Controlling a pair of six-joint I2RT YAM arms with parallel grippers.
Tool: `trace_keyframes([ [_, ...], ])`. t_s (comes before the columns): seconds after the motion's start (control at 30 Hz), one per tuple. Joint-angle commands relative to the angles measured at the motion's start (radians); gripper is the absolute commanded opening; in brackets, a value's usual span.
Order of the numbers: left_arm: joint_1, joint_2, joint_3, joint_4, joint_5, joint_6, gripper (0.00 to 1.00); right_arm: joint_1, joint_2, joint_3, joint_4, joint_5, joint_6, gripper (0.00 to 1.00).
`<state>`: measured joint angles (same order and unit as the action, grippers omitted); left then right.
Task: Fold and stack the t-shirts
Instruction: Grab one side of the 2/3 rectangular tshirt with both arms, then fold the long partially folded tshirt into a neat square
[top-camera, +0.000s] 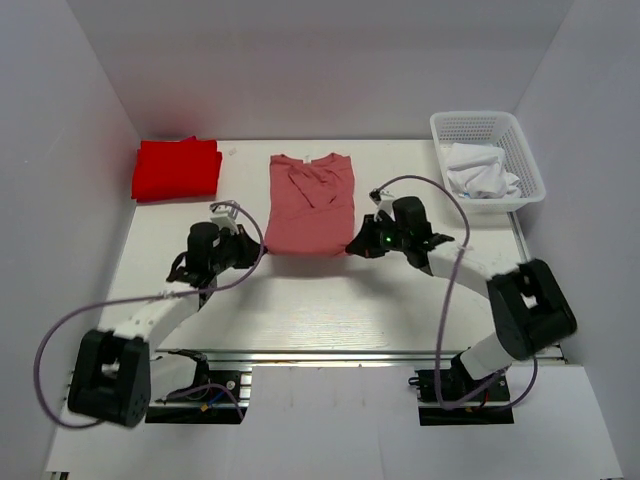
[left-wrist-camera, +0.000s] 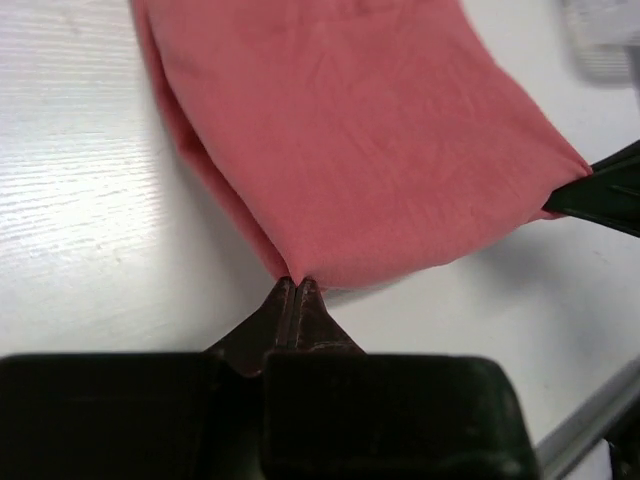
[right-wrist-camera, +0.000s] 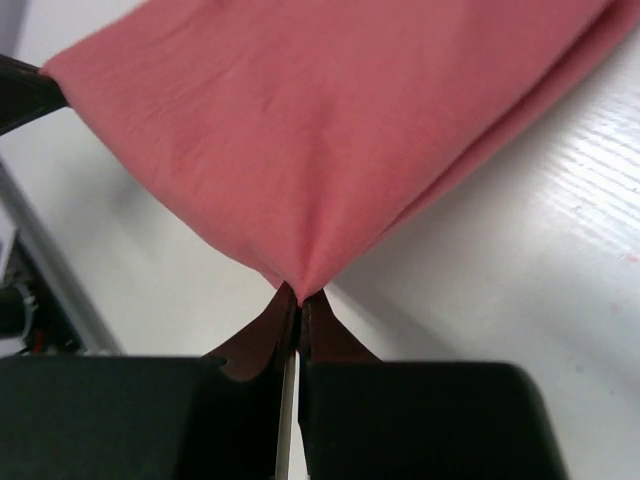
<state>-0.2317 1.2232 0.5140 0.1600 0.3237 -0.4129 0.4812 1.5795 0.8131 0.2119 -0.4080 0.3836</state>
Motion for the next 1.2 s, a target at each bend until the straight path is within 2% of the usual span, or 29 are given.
trace_keyframes([
  [0.0, -0.006, -0.178, -0.063, -0.068, 0.06, -0.036, 0.0, 0.007, -0.15, -0.066, -0.06, -0.061, -0.032, 0.0],
  [0.1, -0.006, -0.347, -0.063, -0.2, 0.139, -0.037, 0.0, 0.007, -0.251, -0.104, -0.132, -0.133, -0.049, 0.0],
  [0.13, -0.006, -0.387, -0.063, -0.227, 0.15, -0.046, 0.0, 0.008, -0.268, -0.103, -0.205, -0.178, -0.055, 0.0],
  [0.23, -0.015, -0.517, -0.039, -0.322, 0.173, -0.056, 0.0, 0.017, -0.396, -0.089, -0.275, -0.242, -0.087, 0.0],
  [0.3, -0.015, -0.556, -0.026, -0.365, 0.182, -0.066, 0.0, 0.017, -0.453, -0.075, -0.281, -0.217, -0.092, 0.0],
  [0.43, -0.015, -0.577, 0.017, -0.344, 0.146, -0.076, 0.0, 0.01, -0.506, -0.048, -0.273, -0.149, -0.08, 0.0],
  [0.57, -0.015, -0.524, 0.04, -0.272, 0.036, -0.109, 0.0, 0.005, -0.477, 0.004, -0.272, -0.004, -0.017, 0.0],
  [0.63, -0.015, -0.453, 0.089, -0.248, -0.032, -0.118, 0.0, 0.002, -0.438, 0.026, -0.27, 0.046, -0.006, 0.0],
  [0.87, -0.006, -0.202, 0.251, -0.212, -0.124, -0.086, 0.0, -0.015, -0.311, 0.17, -0.266, 0.155, 0.001, 0.0],
  [1.0, 0.006, -0.096, 0.32, -0.212, -0.189, -0.076, 0.0, -0.036, -0.218, 0.251, -0.267, 0.175, 0.003, 0.0],
  [1.17, 0.006, 0.077, 0.424, -0.195, -0.198, -0.058, 0.0, -0.072, -0.087, 0.362, -0.296, 0.138, -0.002, 0.0],
])
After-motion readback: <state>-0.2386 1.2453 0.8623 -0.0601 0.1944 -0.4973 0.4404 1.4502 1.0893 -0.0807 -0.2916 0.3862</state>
